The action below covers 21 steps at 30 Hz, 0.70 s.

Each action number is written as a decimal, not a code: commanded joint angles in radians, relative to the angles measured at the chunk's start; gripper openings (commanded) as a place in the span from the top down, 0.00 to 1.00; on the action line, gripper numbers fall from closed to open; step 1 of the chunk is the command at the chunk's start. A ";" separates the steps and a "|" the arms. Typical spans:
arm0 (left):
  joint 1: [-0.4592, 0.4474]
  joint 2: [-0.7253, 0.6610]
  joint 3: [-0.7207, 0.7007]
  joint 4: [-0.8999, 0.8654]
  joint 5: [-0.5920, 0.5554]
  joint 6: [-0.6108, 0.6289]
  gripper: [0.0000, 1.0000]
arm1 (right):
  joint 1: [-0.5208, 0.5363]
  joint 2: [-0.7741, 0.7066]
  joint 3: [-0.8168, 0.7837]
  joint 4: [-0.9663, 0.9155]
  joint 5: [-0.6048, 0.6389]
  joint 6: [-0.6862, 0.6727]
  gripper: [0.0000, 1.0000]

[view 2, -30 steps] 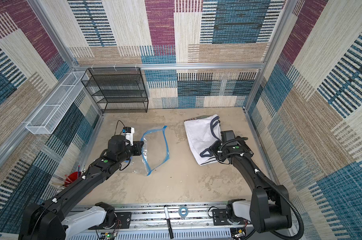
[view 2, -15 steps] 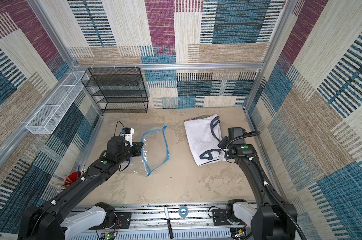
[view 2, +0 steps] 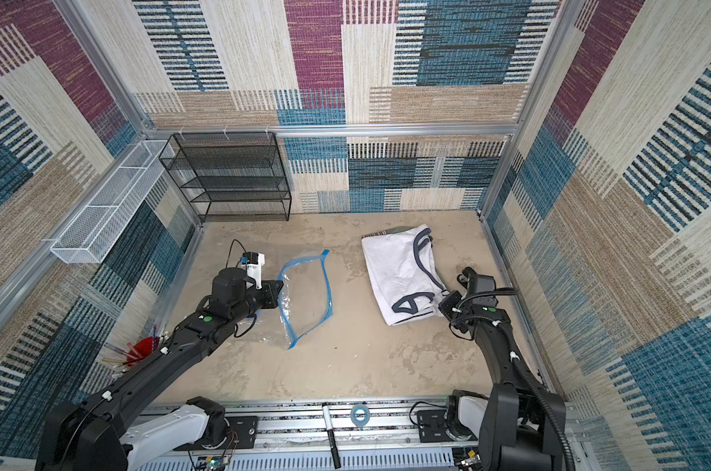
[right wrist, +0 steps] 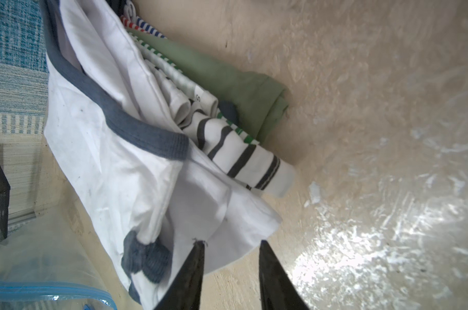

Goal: Take the tank top out of the vacuum bag
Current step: Adjust the tank top.

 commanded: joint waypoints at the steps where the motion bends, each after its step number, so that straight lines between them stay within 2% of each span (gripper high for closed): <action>1: 0.002 -0.008 0.005 -0.009 -0.008 0.007 1.00 | 0.000 0.038 0.028 0.078 0.005 -0.029 0.64; 10: 0.002 -0.015 0.017 -0.033 -0.026 0.019 1.00 | -0.001 0.094 0.036 0.105 0.086 -0.076 0.64; 21: 0.001 -0.010 0.026 -0.043 -0.029 0.022 1.00 | 0.000 0.142 0.001 0.179 0.050 -0.101 0.71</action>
